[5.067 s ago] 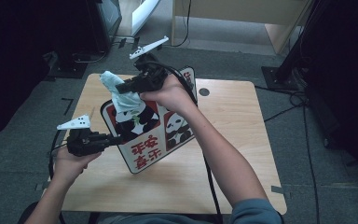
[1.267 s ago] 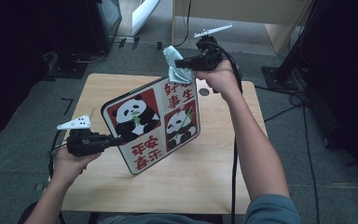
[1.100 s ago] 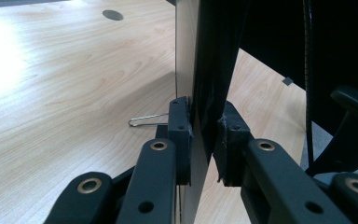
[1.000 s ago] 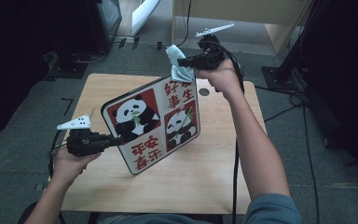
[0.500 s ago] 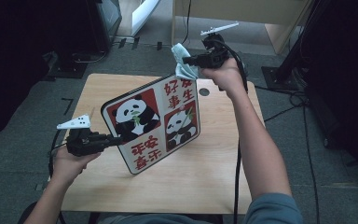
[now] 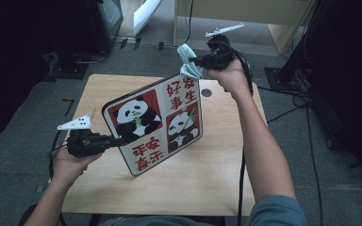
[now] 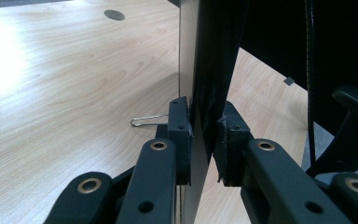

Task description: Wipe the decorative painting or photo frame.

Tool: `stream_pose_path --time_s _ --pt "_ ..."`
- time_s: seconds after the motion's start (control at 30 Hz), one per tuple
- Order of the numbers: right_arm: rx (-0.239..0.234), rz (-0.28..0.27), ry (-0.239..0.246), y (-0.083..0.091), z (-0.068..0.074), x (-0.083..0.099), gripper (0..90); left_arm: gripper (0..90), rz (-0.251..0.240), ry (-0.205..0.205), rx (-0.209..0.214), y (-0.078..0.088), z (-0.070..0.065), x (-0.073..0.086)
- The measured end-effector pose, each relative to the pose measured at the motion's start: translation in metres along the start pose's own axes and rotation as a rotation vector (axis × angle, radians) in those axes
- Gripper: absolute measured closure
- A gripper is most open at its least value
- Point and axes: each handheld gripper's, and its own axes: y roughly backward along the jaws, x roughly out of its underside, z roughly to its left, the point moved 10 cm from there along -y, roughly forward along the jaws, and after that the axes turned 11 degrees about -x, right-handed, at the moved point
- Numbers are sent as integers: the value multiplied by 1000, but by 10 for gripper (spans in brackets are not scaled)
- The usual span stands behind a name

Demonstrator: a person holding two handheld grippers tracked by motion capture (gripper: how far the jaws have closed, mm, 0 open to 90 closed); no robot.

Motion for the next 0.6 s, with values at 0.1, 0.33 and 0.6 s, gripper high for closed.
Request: stream_pose_path --time_s 0.1,0.33,0.6 --pt "12 -10 -9 2 -3 2 806 795 0 -1 -1 0 0 0" --pt "14 -27 -8 3 -4 5 806 795 0 1 -9 0 0 0" --pt "41 -27 -30 6 -15 20 808 794 0 4 -3 0 -1 1"
